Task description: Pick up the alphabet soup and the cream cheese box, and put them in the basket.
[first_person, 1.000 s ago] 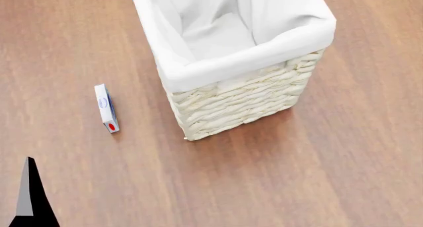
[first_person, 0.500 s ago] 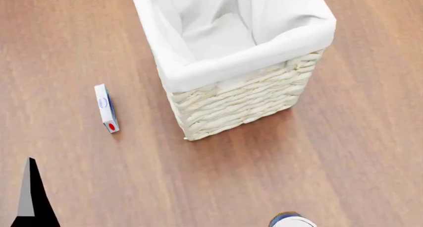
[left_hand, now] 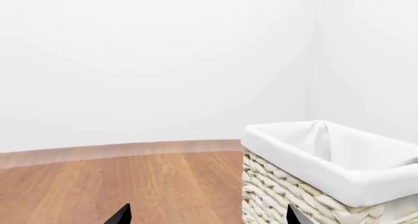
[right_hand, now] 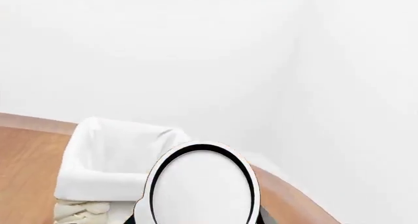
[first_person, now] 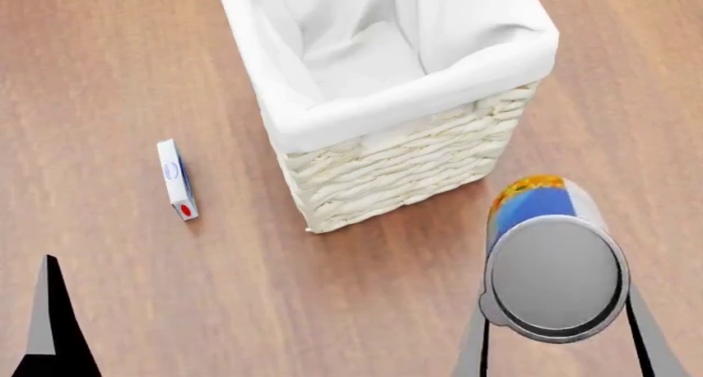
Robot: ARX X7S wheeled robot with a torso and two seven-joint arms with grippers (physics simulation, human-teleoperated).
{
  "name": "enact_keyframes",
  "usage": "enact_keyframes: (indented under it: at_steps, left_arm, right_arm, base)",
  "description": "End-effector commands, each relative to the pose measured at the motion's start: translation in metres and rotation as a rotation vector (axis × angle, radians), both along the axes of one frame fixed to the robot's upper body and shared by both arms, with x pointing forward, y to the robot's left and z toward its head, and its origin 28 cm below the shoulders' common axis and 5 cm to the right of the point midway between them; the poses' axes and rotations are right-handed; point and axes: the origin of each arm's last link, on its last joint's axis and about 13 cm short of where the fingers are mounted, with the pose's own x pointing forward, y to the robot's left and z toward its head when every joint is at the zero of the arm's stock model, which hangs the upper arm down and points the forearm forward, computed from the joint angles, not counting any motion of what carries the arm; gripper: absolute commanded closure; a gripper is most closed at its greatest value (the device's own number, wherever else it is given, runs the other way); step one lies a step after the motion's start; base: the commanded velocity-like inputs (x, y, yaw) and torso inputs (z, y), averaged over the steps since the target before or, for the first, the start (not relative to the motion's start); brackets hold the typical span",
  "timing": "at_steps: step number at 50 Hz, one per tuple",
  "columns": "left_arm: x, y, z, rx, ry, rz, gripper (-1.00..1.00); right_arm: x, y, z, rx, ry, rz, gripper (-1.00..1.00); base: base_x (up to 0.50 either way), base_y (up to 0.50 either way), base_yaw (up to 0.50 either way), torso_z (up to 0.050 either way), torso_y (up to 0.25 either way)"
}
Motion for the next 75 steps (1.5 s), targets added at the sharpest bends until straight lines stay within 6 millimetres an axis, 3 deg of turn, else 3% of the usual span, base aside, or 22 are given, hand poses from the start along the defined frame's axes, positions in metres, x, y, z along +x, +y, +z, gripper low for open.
enact_keyframes:
  at_steps: [1, 13, 19, 22, 26, 31, 43, 47, 52, 75]
  left_arm:
    - [-0.001, -0.002, 0.003, 0.009, -0.008, -0.005, -1.00]
    - [-0.002, -0.004, 0.005, 0.009, -0.017, -0.027, -1.00]
    - [-0.002, -0.004, 0.004, 0.008, -0.013, -0.032, -1.00]
    - [-0.002, -0.004, 0.005, 0.009, -0.016, -0.036, -1.00]
    - [-0.003, -0.004, 0.005, 0.007, -0.016, -0.035, -1.00]
    - [-0.004, -0.005, 0.005, 0.007, -0.020, -0.042, -1.00]
    - [-0.003, -0.005, 0.004, 0.001, -0.016, -0.051, -1.00]
    - [-0.001, -0.005, 0.004, 0.000, -0.015, -0.053, -1.00]
    - [0.001, -0.005, 0.004, -0.002, -0.013, -0.053, -1.00]
    - [-0.001, -0.006, 0.002, 0.007, -0.013, -0.047, -1.00]
  right_arm:
    - [0.021, -0.002, 0.050, -0.069, -0.217, 0.025, 1.00]
    - [0.057, 0.002, 0.105, -0.133, -0.288, 0.147, 1.00]
    - [0.083, 0.003, 0.129, -0.133, -0.243, 0.225, 1.00]
    - [0.111, 0.000, 0.147, -0.112, -0.176, 0.256, 1.00]
    - [0.125, -0.001, 0.160, -0.108, -0.161, 0.267, 1.00]
    - [0.151, -0.001, 0.195, -0.067, -0.078, 0.327, 1.00]
    - [0.215, 0.008, 0.224, -0.021, 0.255, 0.364, 1.00]
    - [0.236, 0.006, 0.229, -0.073, 0.332, 0.301, 1.00]
    - [0.253, 0.006, 0.221, -0.153, 0.392, 0.279, 1.00]
    - [0.266, 0.011, 0.186, -0.257, 0.463, 0.274, 1.00]
  base:
    - [0.00, 0.00, 0.00, 0.000, 0.000]
    - [0.00, 0.00, 0.00, 0.000, 0.000]
    - [0.00, 0.00, 0.00, 0.000, 0.000]
    - [0.00, 0.00, 0.00, 0.000, 0.000]
    - [0.00, 0.00, 0.00, 0.000, 0.000]
    - [0.00, 0.00, 0.00, 0.000, 0.000]
    - [0.00, 0.00, 0.00, 0.000, 0.002]
    - [0.00, 0.00, 0.00, 0.000, 0.000]
    - [0.00, 0.00, 0.00, 0.000, 0.000]
    - [0.00, 0.00, 0.00, 0.000, 0.000]
